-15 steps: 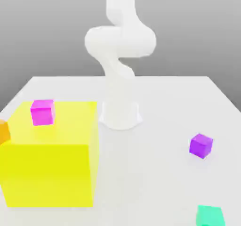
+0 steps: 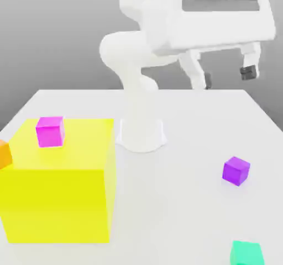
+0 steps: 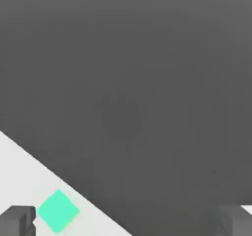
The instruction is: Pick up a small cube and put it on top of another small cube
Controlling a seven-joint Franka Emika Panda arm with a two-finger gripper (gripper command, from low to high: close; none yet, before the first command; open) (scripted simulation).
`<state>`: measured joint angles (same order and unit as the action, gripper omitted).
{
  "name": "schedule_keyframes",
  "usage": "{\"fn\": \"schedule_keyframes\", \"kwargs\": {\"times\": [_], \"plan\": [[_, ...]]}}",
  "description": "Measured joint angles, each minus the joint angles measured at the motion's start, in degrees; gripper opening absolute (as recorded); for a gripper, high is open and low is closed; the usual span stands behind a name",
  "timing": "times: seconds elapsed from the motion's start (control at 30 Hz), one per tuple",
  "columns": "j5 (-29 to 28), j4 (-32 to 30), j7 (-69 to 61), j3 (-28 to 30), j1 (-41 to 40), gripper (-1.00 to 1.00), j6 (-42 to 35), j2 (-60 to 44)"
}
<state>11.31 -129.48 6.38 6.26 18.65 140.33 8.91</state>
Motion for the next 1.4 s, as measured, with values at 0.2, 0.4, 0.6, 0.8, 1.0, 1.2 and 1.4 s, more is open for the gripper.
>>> {"fn": "schedule_keyframes", "kwargs": {"times": [0.2, 0.4, 0.6, 0.8, 1.0, 1.2, 1.4], "plan": [[0.48, 0.66, -11.03, -1.47, 3.77, 0.00, 3.29, -12.13], [-3.65, 1.14, -18.88, -3.00, 5.52, 0.00, 7.05, -23.60], [-8.40, 2.38, -22.52, -3.40, 7.23, 0.00, 13.11, -35.11], [-8.15, 3.13, -22.86, -3.74, 6.99, -1.00, 15.93, -38.92], [-8.66, 2.11, -22.56, -3.31, 7.36, -1.00, 12.00, -33.98], [-8.95, 2.87, -27.19, 2.59, 0.54, -1.00, 0.44, -22.12], [-10.88, 3.99, -31.62, 10.44, -10.48, -1.00, -9.96, -12.30]]}}
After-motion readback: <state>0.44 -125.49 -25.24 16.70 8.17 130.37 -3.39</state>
